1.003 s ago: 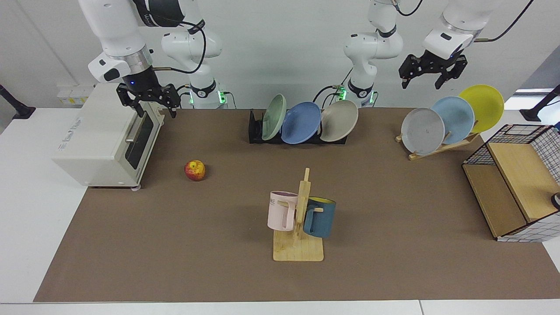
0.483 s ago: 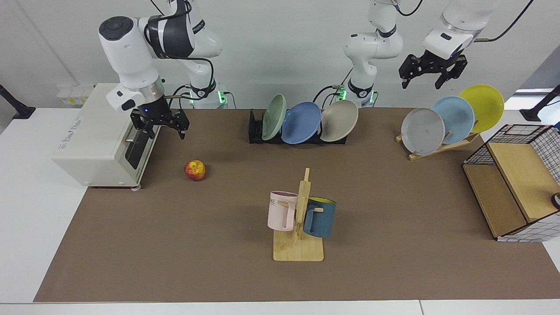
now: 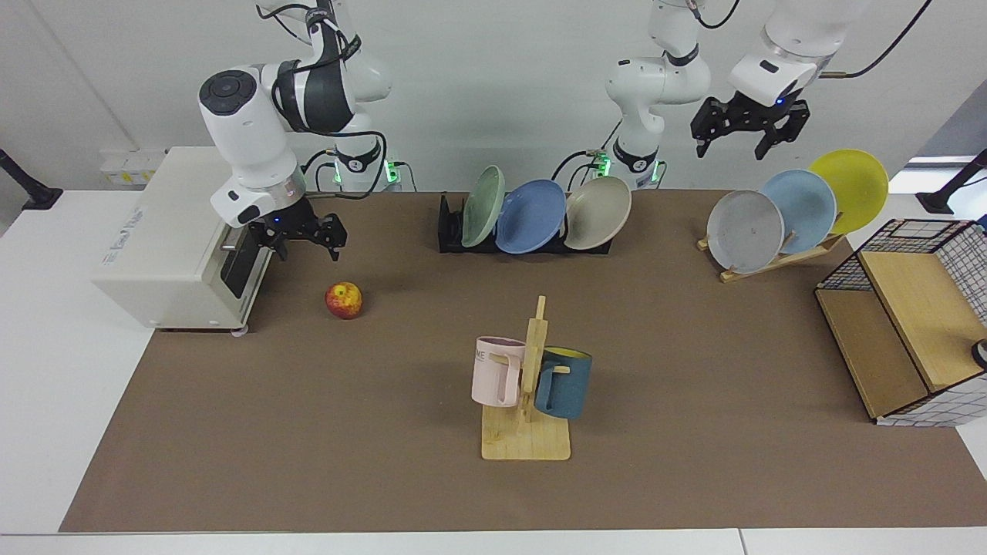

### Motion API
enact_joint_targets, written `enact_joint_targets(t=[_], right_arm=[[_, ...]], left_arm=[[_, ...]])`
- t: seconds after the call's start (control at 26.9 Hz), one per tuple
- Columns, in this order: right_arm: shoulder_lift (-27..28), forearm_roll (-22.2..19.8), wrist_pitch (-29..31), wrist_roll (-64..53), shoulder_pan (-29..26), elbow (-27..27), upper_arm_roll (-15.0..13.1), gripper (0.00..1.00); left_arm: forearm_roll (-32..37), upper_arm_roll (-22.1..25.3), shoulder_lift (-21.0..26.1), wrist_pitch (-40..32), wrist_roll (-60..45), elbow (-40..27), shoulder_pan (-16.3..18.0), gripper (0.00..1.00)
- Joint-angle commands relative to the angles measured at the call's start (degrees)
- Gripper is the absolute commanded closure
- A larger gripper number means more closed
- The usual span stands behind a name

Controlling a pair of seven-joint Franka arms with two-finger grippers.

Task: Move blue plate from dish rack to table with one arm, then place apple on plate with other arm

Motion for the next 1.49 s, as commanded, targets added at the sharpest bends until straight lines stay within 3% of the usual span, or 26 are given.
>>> enact_joint_targets(t=[0.0,0.19,0.37,0.48,0.85,0.93,1.19,1.45], right_arm=[[-0.43,0.65,1.71,-1.29,-0.34,-1.34,0.14,0.0],[-0.34,0.65,2.24,-1.46,-0.34,-1.51,0.05,0.0],[-0.17,0.65,3.29,-1.2,-0.34,-3.0,0.05,0.0],[0.54,0.65,5.57,-1.11,-0.34,-4.5,0.05,0.0],[2.47,0.74,13.57,-0.85,-0.17,-9.5,0.31,0.0],[2.56,0.83,16.02,-0.58,0.1,-11.35,0.4,0.0],[4.84,3.29,22.45,-1.37,1.68,-14.87,0.31,0.0],[6.78,3.29,25.35,-3.13,1.24,-15.66,0.31,0.0]], left_arm=[[-3.84,-2.26,-9.51,10.22,-2.02,-17.41,-4.72,0.0],[-7.97,-8.05,-9.79,20.23,-7.29,-27.34,-7.62,0.0],[-9.73,-14.3,-9.44,33.51,-10.89,-38.94,-8.42,0.0],[-10.96,-17.11,-5.93,40.28,-11.51,-43.87,-8.42,0.0],[-11.4,-18.53,-5.04,40.65,-13.45,-46.26,-8.51,0.02],[-11.4,-18.53,-5.04,40.21,-13.71,-46.17,-8.51,0.15],[-11.4,-18.61,-5.04,37.14,-17.57,-45.12,-9.39,1.0],[-11.32,-18.18,-6.09,31.78,-16.62,-41.78,-8.69,1.0]])
